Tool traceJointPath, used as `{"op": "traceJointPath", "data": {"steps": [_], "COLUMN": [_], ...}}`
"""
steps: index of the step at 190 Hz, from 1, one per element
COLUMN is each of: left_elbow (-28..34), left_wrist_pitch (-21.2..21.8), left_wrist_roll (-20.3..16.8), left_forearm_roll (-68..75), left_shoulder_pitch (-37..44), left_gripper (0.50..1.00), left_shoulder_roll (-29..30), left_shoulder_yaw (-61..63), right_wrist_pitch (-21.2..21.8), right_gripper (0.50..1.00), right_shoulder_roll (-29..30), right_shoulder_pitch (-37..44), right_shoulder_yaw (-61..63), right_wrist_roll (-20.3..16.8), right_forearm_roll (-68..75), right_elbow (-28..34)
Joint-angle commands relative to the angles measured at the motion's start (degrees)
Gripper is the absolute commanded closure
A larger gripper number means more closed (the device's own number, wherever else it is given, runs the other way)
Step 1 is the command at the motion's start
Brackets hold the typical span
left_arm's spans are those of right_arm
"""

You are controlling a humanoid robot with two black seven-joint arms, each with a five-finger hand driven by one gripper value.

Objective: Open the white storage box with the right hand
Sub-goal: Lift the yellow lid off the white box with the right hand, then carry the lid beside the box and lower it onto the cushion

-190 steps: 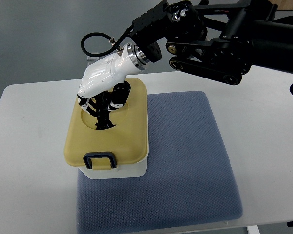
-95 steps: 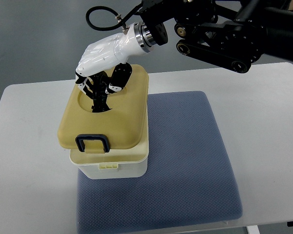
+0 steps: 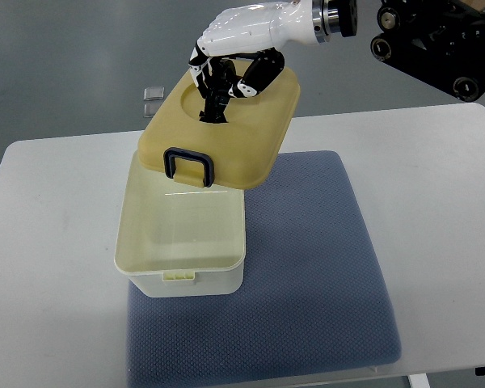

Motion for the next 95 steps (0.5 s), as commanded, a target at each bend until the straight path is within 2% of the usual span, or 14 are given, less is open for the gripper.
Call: {"op": "traceJointPath", "data": {"steps": [1,45,95], "left_elbow": [0.00,0.00,0.00], "left_wrist_pitch": [0.00,0.00,0.00], "left_wrist_roll": [0.00,0.00,0.00], "left_forearm_roll": [0.00,0.00,0.00], "left_shoulder_pitch": [0.00,0.00,0.00], "left_gripper": [0.500,0.500,0.500], "left_shoulder_roll": [0.00,0.00,0.00], "left_shoulder_yaw": [0.00,0.00,0.00], "right_wrist_pitch": [-2.30,-8.27,-12.23], "right_gripper": [1.000,1.000,1.000], "right_shoulder_roll": [-2.21,-6.87,-11.27], "right_shoulder_pitch": [-2.52,-8.93,-16.40], "right_shoulder_yaw": [0.00,0.00,0.00], "right_wrist_roll": [0.00,0.00,0.00], "right_forearm_roll": [0.01,0.01,0.01], "right_elbow": [-0.98,-2.56,-2.74]}}
